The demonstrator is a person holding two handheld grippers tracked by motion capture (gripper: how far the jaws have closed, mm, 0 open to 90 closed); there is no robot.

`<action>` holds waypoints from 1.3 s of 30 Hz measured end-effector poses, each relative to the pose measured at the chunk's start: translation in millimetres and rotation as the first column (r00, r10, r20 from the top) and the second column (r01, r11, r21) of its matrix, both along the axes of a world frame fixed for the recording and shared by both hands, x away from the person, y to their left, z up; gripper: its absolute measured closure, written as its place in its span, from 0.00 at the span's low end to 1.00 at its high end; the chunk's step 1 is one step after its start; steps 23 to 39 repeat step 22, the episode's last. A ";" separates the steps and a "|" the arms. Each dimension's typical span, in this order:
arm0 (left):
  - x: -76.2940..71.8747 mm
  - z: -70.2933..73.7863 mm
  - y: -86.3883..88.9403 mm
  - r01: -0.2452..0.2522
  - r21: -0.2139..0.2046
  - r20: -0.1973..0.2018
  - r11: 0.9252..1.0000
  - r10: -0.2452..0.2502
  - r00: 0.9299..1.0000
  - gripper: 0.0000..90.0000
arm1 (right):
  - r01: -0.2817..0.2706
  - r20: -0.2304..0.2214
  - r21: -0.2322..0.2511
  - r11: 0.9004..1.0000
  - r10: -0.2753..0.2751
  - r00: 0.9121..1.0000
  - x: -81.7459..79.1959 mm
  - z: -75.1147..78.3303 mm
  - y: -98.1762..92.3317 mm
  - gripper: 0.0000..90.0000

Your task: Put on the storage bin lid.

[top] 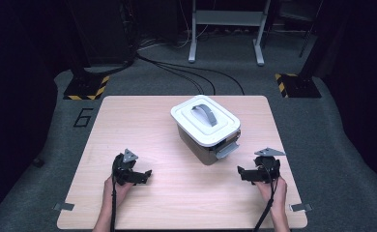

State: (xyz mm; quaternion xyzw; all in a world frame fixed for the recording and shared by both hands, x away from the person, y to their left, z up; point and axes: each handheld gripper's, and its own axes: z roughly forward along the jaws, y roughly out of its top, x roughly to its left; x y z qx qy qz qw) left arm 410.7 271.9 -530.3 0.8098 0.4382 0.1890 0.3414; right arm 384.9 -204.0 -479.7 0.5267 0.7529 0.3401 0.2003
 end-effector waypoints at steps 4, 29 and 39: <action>0.0 0.0 0.0 0.000 0.000 0.000 1.000 0.000 1.000 0.01 | 0.025 0.013 -0.036 0.999 -0.024 1.000 -5.0 -18.1 0.8 0.00; 0.0 -0.1 -0.2 -0.001 -0.001 0.000 1.000 0.001 1.000 0.01 | 0.033 0.013 -0.051 0.998 -0.033 0.999 -10.7 -50.2 -0.5 0.00; 0.0 -0.1 -0.2 -0.001 -0.001 0.000 1.000 0.001 1.000 0.01 | 0.033 0.013 -0.051 0.998 -0.033 0.999 -10.7 -50.2 -0.5 0.00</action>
